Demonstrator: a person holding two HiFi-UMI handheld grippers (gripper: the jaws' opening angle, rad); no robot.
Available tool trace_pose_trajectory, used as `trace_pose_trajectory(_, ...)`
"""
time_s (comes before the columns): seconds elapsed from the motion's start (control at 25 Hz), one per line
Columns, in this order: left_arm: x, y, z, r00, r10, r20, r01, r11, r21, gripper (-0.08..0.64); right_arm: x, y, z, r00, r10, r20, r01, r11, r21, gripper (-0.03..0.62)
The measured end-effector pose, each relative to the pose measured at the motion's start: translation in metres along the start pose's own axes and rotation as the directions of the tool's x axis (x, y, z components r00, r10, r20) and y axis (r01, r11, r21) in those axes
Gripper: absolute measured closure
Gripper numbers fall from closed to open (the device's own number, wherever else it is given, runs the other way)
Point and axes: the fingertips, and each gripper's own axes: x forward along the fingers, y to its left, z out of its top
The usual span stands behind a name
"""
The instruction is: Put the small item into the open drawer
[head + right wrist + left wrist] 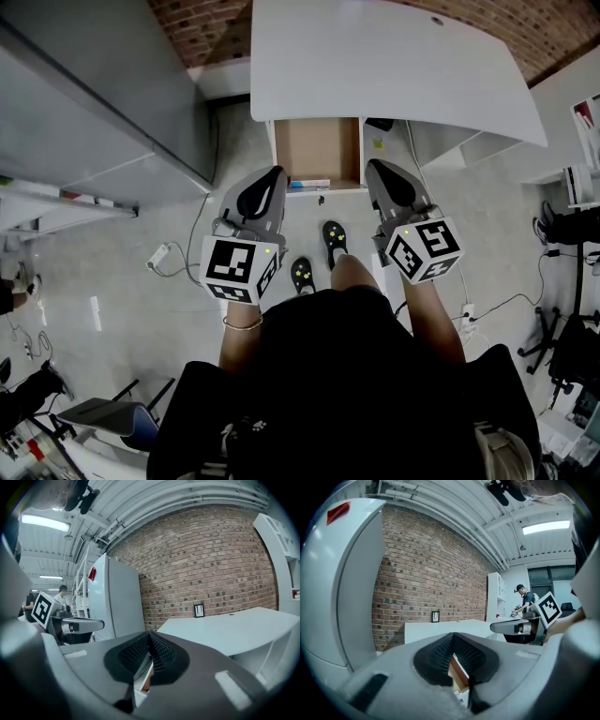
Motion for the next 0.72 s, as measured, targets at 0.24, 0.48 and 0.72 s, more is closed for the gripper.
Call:
trace_pose_trajectory(0.24, 0.0015, 0.0024, 0.0001, 1.000, 0.005, -0.002, -0.005, 1.000, -0.001, 0.563, 0.0016, -0.0027, 0.0010, 1.000, -0.004, 0.000, 0.004, 1.000, 0.004, 0.580)
trace_pose_trajectory(0.48, 0.0038, 0.0054, -0.0001, 1.000, 0.010, -0.002, -0.010, 1.000, -0.003, 0.563, 0.0045, -0.0036, 0.0009, 1.000, 0.000, 0.002, 0.000, 1.000, 0.011, 0.580)
trace_pose_trajectory(0.72, 0.0064, 0.0021, -0.0010, 1.000, 0.005, -0.006, -0.005, 1.000, -0.002, 0.563, 0.0024, -0.0074, 0.0002, 1.000, -0.004, 0.002, 0.004, 1.000, 0.016, 0.580)
